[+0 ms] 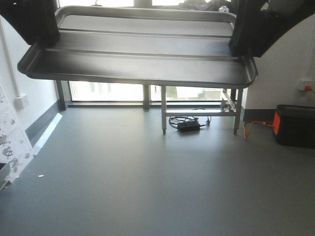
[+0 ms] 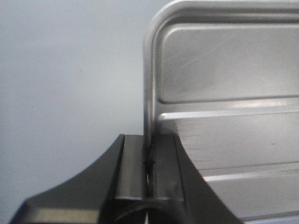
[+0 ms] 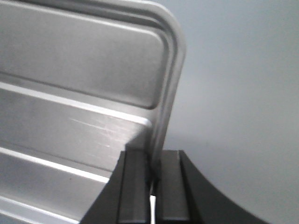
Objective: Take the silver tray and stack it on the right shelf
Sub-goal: 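Hold the tray level with both grippers while the base drives to another shelf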
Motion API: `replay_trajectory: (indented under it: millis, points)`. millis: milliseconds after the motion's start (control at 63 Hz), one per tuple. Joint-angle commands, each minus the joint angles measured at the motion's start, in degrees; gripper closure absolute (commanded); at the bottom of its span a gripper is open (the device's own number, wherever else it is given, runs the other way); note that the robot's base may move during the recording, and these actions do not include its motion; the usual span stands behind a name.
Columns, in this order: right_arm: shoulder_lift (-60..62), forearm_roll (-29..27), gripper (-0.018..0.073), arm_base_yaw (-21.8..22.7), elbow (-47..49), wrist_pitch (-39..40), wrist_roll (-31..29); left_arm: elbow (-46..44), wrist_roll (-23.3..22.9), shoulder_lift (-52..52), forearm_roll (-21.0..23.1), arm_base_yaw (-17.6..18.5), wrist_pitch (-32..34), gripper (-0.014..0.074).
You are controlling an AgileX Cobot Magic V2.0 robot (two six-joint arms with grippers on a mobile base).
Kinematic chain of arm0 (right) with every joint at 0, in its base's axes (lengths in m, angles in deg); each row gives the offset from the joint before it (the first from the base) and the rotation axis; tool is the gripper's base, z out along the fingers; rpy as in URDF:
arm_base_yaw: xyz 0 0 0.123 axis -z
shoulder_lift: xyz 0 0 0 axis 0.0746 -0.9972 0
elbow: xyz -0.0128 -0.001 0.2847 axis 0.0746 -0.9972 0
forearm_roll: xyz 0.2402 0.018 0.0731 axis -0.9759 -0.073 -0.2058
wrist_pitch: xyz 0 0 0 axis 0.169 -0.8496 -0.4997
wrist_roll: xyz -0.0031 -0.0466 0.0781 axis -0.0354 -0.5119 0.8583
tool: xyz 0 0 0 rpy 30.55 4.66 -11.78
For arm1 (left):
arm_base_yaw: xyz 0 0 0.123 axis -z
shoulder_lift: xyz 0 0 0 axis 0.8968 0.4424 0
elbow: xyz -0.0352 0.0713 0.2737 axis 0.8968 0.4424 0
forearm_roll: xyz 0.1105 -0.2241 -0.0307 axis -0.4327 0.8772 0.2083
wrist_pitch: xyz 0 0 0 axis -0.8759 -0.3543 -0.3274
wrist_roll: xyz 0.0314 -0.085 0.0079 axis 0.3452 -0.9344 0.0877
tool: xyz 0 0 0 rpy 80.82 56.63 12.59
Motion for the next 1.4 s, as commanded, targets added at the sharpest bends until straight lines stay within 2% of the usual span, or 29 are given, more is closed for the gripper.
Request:
replay_trajectory:
  millis: [0, 1381]
  points:
    - [2.2, 0.3, 0.0503, -0.3, 2.1, 2.7, -1.6, -2.0, 0.3, -1.9, -0.5, 0.1, 2.4, 0.0691]
    - [2.2, 0.3, 0.0503, -0.3, 2.1, 2.7, -1.6, -2.0, 0.3, -1.9, -0.7, -0.1, 2.4, 0.0691]
